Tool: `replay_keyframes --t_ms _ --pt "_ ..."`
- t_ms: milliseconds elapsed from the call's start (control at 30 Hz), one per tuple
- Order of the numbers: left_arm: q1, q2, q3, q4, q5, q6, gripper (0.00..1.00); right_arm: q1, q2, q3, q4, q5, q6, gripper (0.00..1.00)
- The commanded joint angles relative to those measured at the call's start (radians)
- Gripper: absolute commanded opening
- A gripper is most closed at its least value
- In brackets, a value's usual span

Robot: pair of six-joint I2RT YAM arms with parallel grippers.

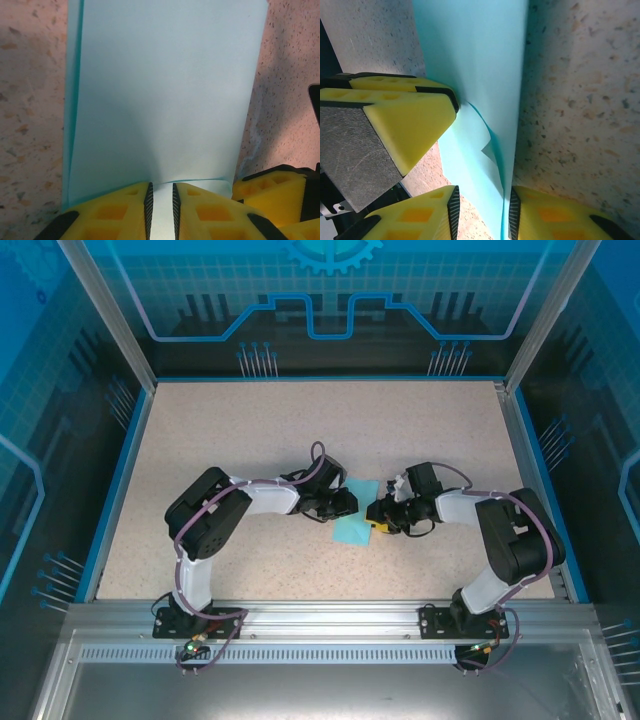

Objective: Fold a paper plane with a square sheet of paper (pick it up from the middle)
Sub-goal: Turn over the paper at the center of the table.

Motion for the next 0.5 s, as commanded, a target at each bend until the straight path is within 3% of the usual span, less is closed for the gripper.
replay_keyframes --t_ms 0,267,467 --pt "0.000 -0.003 0.024 -0.034 -0.011 -0.008 0.22 0.008 0.004 -0.009 0.022 -0.040 -0.013 0.31" --pt "0.002 -0.069 0.018 0.001 0.020 -0.043 0.25 0.011 0.031 -0.010 0.034 -0.049 -0.037 0.18" --pt "0.001 -0.190 -0.018 -0.044 -0.057 -0.024 0.30 0.012 -0.015 0.029 -0.047 -0.047 -0.083 0.09"
